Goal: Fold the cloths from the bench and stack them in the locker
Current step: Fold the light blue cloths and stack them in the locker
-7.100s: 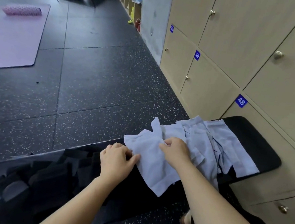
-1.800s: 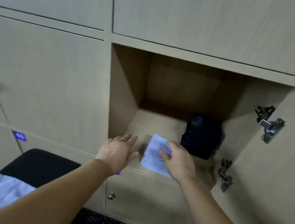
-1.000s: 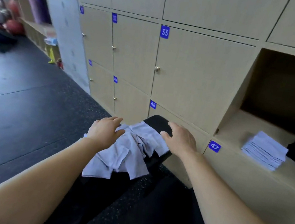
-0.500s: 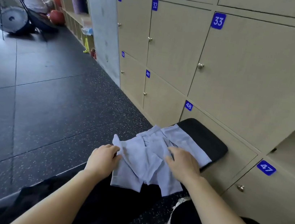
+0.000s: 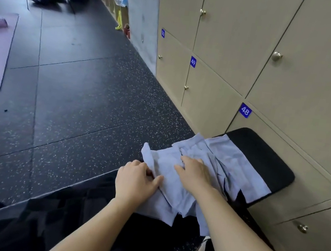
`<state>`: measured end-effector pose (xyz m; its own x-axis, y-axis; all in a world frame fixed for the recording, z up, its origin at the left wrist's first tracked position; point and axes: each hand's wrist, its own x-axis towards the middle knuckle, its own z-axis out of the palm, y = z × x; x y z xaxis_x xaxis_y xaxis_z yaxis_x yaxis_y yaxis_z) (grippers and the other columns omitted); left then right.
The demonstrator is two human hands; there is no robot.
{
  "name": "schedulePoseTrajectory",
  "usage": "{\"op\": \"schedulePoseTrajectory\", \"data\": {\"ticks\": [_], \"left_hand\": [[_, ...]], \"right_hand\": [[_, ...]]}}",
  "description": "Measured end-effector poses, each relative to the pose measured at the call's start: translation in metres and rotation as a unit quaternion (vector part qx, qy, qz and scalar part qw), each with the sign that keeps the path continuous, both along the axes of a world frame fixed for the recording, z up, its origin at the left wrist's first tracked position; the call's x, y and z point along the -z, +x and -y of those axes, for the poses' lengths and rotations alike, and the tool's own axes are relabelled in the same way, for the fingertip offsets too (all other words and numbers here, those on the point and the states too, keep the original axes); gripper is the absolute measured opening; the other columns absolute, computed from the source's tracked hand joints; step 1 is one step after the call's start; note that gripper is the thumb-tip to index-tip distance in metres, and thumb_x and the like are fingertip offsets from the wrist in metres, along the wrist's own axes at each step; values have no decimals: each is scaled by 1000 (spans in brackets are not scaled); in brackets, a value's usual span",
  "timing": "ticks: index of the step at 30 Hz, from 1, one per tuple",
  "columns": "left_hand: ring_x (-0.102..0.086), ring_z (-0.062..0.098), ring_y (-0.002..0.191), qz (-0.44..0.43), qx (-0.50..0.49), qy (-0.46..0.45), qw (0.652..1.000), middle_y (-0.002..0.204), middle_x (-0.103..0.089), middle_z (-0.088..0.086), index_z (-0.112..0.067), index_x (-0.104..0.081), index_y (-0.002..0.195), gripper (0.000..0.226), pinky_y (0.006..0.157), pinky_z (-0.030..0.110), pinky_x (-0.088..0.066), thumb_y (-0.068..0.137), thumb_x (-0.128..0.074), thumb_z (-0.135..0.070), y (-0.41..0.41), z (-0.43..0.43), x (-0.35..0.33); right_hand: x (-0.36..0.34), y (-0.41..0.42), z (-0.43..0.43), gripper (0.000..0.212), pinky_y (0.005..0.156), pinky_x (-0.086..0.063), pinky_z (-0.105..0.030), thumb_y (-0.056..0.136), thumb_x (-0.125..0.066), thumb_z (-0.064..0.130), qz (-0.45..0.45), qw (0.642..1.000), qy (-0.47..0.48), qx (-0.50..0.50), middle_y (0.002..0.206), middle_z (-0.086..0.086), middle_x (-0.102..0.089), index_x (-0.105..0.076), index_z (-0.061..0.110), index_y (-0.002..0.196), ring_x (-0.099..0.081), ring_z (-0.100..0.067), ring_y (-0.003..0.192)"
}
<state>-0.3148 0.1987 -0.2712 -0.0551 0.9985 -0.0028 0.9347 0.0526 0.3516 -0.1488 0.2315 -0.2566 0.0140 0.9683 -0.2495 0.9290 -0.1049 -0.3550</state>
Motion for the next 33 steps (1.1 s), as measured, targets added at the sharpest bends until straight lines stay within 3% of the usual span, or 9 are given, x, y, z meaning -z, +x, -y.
{"op": "schedulePoseTrajectory", "data": {"ticks": [6,9,12,17,23,25,27,31,33], "left_hand": [[-53,21,98,38,-30,20,999,95,-61,-6,-19,-62,73,27,78,30,-27,90,-53,-38,3,0,2],[-52,20,102,69,-38,38,996,103,-60,-7,-22,-65,83,19,84,32,-27,92,-55,-36,2,-2,-3],[-58,20,89,148,-48,45,987,87,-64,-7,-19,-62,83,20,83,34,-37,94,-55,-34,8,-4,-12],[-50,16,61,359,-14,10,933,64,-56,-7,-17,-54,75,21,63,28,-43,94,-60,-22,31,-3,-23],[-37,7,56,384,50,11,922,63,-48,-8,-17,-50,75,23,58,22,-35,96,-58,-17,43,7,-36],[-40,6,54,376,45,19,925,64,-52,-7,-14,-52,77,21,56,16,-36,97,-57,-18,45,10,-43],[-49,7,58,384,27,27,923,67,-59,-5,-13,-54,79,18,57,13,-39,97,-57,-16,48,13,-54],[-60,17,74,467,-5,36,884,76,-64,2,-15,-56,96,4,71,26,-48,95,-59,-13,62,12,-87],[-60,19,77,477,10,40,878,77,-62,5,-18,-54,106,14,79,34,-50,94,-61,-16,66,9,-106]], "right_hand": [[1,-5,-15,31,97,-35,-34,94,-48,23,-20,996,-8,90,130,-5,-59,-60,19,122,-45,-29,125],[-6,3,-10,27,95,-39,-32,91,-47,20,-45,992,-7,118,122,-4,-64,-64,24,111,-50,-29,120],[-12,17,3,16,89,-46,-32,86,-51,21,-103,979,-3,175,108,0,-68,-64,26,95,-57,-27,107],[-25,43,36,11,60,-44,-18,79,-66,4,-375,874,26,309,78,-1,-62,-66,10,87,-55,-21,83],[-39,63,57,21,66,-43,-28,84,-71,9,-478,799,-48,362,98,-16,-67,-66,-4,100,-58,-25,87],[-46,68,61,9,61,-41,-26,85,-70,10,-496,794,-19,352,81,-11,-63,-66,2,85,-55,-22,77],[-59,72,63,20,54,-37,-24,86,-69,15,-526,778,21,344,64,-5,-54,-61,7,70,-47,-17,63],[-97,78,72,25,60,-41,-28,90,-65,18,-505,803,128,290,70,-5,-54,-61,1,73,-48,-16,68],[-112,81,74,19,62,-43,-25,89,-66,21,-489,811,180,266,71,-2,-57,-63,7,76,-49,-12,69]]}}
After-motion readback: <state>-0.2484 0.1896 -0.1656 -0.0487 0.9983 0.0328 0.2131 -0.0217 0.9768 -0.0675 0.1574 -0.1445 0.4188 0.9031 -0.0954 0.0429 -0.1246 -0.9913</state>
